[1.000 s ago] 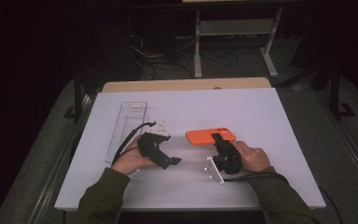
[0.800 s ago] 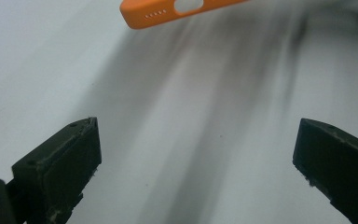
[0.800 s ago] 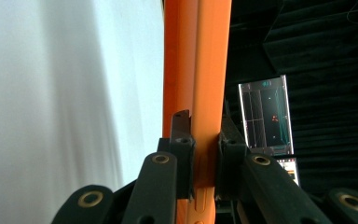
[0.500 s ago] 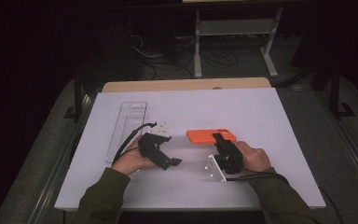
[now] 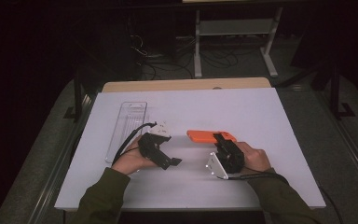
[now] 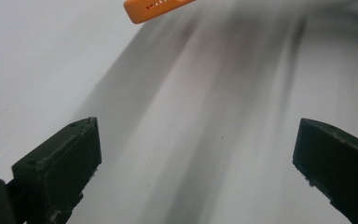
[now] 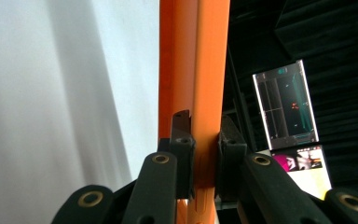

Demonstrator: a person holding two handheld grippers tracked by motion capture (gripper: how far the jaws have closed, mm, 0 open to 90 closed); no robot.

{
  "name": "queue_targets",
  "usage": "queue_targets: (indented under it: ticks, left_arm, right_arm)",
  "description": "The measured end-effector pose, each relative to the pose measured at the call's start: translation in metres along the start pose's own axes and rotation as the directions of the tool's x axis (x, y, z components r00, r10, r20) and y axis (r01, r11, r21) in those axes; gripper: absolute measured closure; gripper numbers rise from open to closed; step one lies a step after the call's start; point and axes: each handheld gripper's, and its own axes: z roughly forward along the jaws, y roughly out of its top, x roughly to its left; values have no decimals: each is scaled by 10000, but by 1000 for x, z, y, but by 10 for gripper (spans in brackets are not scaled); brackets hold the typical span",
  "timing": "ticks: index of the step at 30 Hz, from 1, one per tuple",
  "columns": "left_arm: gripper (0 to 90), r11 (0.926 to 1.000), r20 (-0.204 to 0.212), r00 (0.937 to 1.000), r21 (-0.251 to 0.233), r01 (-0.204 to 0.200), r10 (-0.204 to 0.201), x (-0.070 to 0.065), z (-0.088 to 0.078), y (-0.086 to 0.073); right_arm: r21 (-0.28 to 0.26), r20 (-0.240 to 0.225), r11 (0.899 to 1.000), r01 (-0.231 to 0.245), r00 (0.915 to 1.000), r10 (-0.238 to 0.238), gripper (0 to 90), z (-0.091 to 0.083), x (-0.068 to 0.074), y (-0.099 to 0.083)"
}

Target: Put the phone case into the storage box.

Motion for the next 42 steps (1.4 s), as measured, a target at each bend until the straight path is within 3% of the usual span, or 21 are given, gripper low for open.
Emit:
queue_targets:
  ticks: [3,6,12,19,30,32,39,40,42]
  left_arm:
    - [9,10000,24,10000,-8,-9,9,1,0,0]
    - [8,10000,34,10000,-3,-24,24,1,0,0]
    - [8,9999,45,9999,-111,117,-117,1,0,0]
    - [8,9999,35,9999,-67,108,-108,1,0,0]
    - [9,9999,-17,9999,-113,118,-118,1,-1,0]
    - [9,9999,-22,9999,-105,124,-124,1,-1,0]
    - [8,9999,-26,9999,-94,128,-129,1,-2,0]
    - [9,9999,-34,10000,-66,79,-80,1,-2,0]
    - [8,10000,-29,10000,-41,59,-59,2,-2,0]
  right_arm:
    - [-15,-127,9993,-370,9992,370,787,1,0,0]
    - [-41,-88,9995,-316,9995,316,788,1,-1,0]
    - [100,-394,9966,-821,9958,825,788,2,-3,-1]
    - [240,-709,9893,-1439,9869,1452,788,3,-7,-3]
    - [313,-1072,9816,-1881,9758,1904,788,5,-10,-3]
    - [443,-1179,9700,-2389,9630,2425,788,4,-9,-2]
    - [599,-1432,9545,-2922,9438,2979,788,5,-12,-4]
    - [609,-1371,9420,-3300,9320,3354,788,5,-10,-3]
    - [643,-1512,9368,-3440,9245,3499,788,5,-11,-3]
